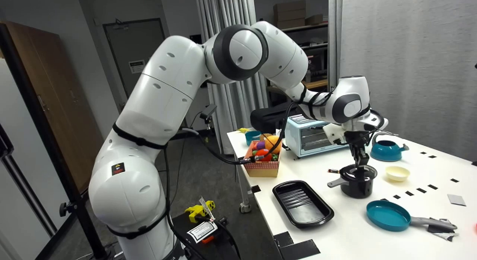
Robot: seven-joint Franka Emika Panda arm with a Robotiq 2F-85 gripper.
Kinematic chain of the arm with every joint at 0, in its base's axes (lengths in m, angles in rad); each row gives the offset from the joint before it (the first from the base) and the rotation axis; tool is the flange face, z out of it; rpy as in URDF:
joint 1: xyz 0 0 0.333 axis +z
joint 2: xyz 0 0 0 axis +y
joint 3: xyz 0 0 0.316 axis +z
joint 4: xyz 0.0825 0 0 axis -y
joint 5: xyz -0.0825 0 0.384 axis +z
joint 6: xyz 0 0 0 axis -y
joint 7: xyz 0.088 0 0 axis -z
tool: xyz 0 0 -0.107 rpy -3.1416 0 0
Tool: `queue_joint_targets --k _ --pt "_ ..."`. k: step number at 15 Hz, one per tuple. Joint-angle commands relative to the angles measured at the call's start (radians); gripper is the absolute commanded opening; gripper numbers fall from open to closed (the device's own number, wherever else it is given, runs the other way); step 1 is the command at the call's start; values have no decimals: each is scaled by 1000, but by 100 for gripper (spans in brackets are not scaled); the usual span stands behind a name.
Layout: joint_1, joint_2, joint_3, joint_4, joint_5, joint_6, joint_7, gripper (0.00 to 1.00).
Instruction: Remove the lid from the black pot and place it on the blue pan
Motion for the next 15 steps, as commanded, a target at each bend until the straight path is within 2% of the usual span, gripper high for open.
queue_joint_targets --k 1,9,15 --pt "-41 -64 -9 -44 34 -40 -46 4" --pt "-64 -92 -58 -155 10 -29 -37 4" --pt "-76 -45 -102 -139 11 -41 -6 4"
